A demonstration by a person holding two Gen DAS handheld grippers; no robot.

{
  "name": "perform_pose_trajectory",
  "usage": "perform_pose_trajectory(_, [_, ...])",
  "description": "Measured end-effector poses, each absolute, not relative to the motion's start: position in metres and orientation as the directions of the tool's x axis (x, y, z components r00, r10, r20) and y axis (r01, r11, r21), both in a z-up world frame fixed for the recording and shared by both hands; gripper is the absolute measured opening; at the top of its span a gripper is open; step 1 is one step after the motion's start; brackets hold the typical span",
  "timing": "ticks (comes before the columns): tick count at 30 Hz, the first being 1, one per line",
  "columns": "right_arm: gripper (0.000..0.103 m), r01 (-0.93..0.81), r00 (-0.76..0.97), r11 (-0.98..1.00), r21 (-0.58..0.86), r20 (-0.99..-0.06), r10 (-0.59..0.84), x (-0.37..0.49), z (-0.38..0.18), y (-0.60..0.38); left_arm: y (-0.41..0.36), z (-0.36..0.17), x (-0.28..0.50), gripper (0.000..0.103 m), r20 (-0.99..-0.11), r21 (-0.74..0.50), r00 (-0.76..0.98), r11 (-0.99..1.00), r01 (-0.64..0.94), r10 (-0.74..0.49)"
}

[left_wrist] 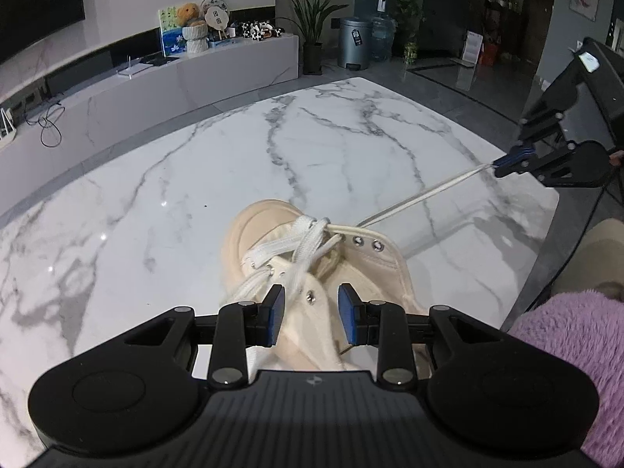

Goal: Lace up shoes with both hands

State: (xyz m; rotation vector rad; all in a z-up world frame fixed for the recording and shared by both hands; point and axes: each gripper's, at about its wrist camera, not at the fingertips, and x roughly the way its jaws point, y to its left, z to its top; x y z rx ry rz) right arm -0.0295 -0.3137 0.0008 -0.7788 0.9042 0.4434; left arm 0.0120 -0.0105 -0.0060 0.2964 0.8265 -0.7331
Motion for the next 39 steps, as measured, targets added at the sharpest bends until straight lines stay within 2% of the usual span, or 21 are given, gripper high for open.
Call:
perform_pose_trajectory(3, [0.003, -0.605, 0.559, 0.680, -0.416, -0.829, -0.010, -0.038, 0.008, -0.330, -0.016, -0.010, 0.015, 0.027, -0.763, -0.044, 0.445, 0.724, 0.688, -0.469])
perform_pose_trajectory(8, [0.003, -0.570, 0.555, 0.701, -0.429, -0.830, -0.056, -0.053, 0.017, -0.351, -0.017, -0.015, 0.018, 0.011, -0.775, -0.050, 0.443, 0.742, 0.668, -0.451])
perform_pose_trajectory(14, [0.003, -0.514, 0.553, 0.731, -0.449, -0.825, -0.118, -0.061, 0.023, -0.373, -0.012, -0.018, 0.020, 0.007, -0.778, -0.056, 0.449, 0.760, 0.647, -0.439])
perform_pose_trajectory(24, [0.003, -0.459, 0.541, 0.729, -0.508, -0.811, -0.224, -0.065, 0.027, -0.390, -0.005, -0.020, 0.022, 0.006, -0.778, -0.069, 0.453, 0.774, 0.629, -0.437])
perform_pose_trajectory(27, [0.003, -0.452, 0.551, 0.747, -0.488, -0.811, -0.196, -0.062, 0.032, -0.384, -0.005, -0.019, 0.021, 0.006, -0.776, -0.073, 0.453, 0.776, 0.627, -0.439])
perform_pose_trajectory(31, [0.003, -0.488, 0.583, 0.763, -0.425, -0.809, -0.077, -0.055, 0.047, -0.356, -0.004, -0.019, 0.020, 0.006, -0.771, -0.085, 0.455, 0.780, 0.620, -0.446])
perform_pose_trajectory(39, [0.003, -0.715, 0.544, 0.598, -0.360, -0.825, 0.154, -0.030, 0.053, -0.247, 0.001, -0.020, 0.021, 0.006, -0.759, -0.123, 0.457, 0.791, 0.600, -0.464])
